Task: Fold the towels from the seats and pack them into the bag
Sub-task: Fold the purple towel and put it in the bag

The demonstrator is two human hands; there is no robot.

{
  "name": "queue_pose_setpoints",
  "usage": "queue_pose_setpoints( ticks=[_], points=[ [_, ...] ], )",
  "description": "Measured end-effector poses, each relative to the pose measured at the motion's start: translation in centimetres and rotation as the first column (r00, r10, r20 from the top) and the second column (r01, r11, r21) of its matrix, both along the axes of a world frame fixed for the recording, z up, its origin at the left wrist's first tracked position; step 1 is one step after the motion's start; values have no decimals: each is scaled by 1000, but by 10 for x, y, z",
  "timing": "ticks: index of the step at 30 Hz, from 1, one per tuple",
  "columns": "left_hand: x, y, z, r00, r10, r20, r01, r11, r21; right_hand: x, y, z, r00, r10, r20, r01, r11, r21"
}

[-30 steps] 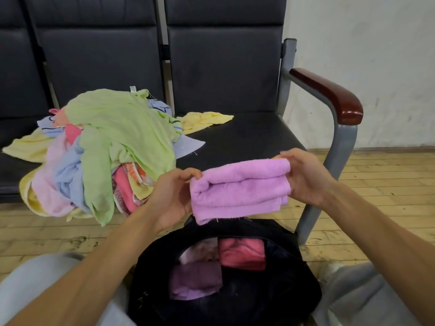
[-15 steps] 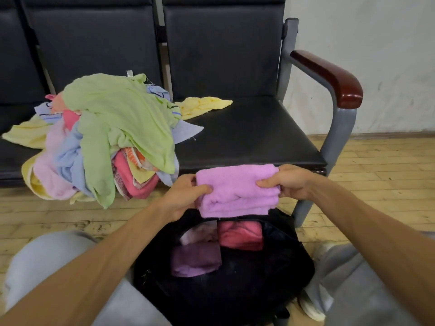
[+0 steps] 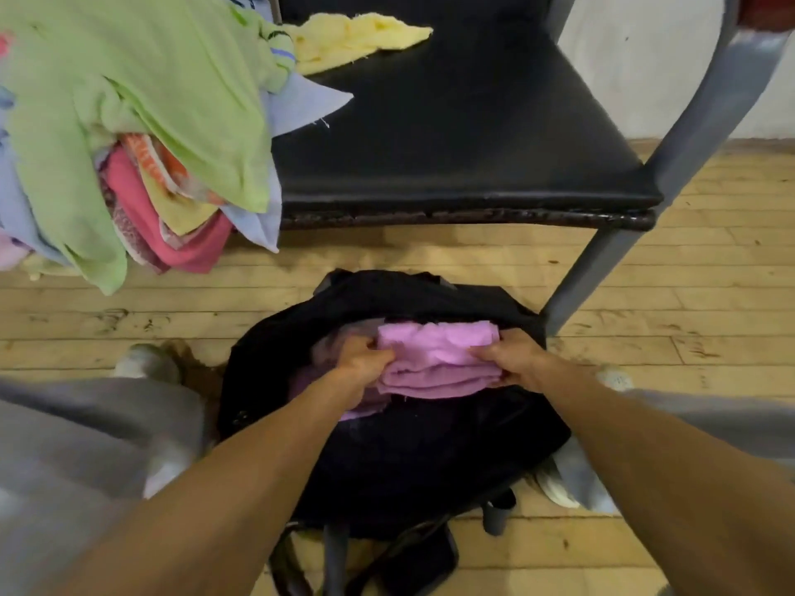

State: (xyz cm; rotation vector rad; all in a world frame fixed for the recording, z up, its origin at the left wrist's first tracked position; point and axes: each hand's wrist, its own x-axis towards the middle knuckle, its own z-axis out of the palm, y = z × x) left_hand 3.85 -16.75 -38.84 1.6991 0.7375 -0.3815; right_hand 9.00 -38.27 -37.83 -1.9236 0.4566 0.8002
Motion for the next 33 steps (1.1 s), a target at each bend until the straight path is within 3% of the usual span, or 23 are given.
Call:
queue_pose_setpoints(
  ticks=[3,8,13,17,24,27,33],
  points=[
    [0,-11,-33,993,8,-114,-11,999,-34,3,-3,-41,999,21,-42,-25,995,-100],
    [-5,-20,-79,981,-169,-93,181,974,137,0,-8,-87,989,145,-27,-146,935,-323],
    [0,-21,-118,959,-257,-117,277,937,212,-13,-4,-113,989,146,21,-128,920,-371],
    [3,-22,-132,970,-193,-148,228,935,272,-13,2,-131,983,180,21,-152,881,-448],
    [10,-14,-110,918,-335,-211,383,886,263,-6,0,-116,949,311,56,-216,769,-601],
    [18,-1,-91,909,-381,-165,412,879,241,3,-6,-91,910,402,99,-253,729,-636],
    [23,21,25,878,-477,-43,479,869,127,14,12,20,888,431,164,-298,809,-507]
  ],
)
